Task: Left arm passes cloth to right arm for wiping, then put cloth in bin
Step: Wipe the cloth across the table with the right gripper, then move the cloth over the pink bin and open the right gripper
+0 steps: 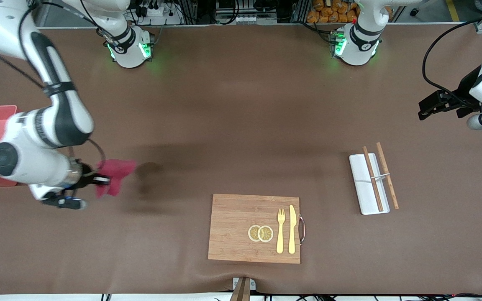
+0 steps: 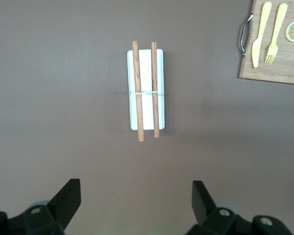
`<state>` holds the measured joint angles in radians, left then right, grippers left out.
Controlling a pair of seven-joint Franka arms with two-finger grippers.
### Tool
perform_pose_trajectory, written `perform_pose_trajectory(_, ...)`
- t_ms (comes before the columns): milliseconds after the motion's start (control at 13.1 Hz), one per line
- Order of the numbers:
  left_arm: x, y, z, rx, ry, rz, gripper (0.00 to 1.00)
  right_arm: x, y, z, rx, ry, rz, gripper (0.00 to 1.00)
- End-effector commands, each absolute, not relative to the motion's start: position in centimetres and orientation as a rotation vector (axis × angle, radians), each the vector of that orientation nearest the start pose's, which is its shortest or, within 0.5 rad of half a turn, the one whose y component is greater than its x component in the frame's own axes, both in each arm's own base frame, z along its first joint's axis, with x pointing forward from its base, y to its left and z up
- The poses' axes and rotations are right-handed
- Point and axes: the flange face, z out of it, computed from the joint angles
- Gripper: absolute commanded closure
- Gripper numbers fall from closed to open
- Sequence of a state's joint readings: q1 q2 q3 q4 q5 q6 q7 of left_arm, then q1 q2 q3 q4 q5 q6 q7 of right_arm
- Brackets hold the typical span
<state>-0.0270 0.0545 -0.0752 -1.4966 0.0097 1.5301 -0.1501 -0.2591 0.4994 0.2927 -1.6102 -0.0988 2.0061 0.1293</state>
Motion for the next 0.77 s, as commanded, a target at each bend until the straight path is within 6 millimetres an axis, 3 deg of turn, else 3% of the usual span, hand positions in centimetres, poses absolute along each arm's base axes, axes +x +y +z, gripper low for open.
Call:
perform_pose_trajectory(0, 56.3, -5.5, 62.6, -3.152, -0.06, 0.036, 0.0, 67.0, -11.6, 35.1, -3.119, -0.153, 0.085, 1.0)
perform_pose_trajectory(306, 56.3, -5.1, 62.5, -3.151, -0.079, 0.043, 0.0, 64.3, -28.1, 40.0, -3.186, -0.519, -0.006, 1.0)
perform_pose_trajectory(460, 56.3, -5.1, 62.6, -3.153, -0.077, 0.039, 0.0, 62.4, -33.9, 42.9, -3.21, -0.661, -0.009, 1.0)
perform_pose_trajectory(689, 56.4, -5.1, 62.5, -3.153, -0.084, 0.039, 0.0, 59.4, -39.8, 43.0, -3.187, -0.815, -0.004, 1.0)
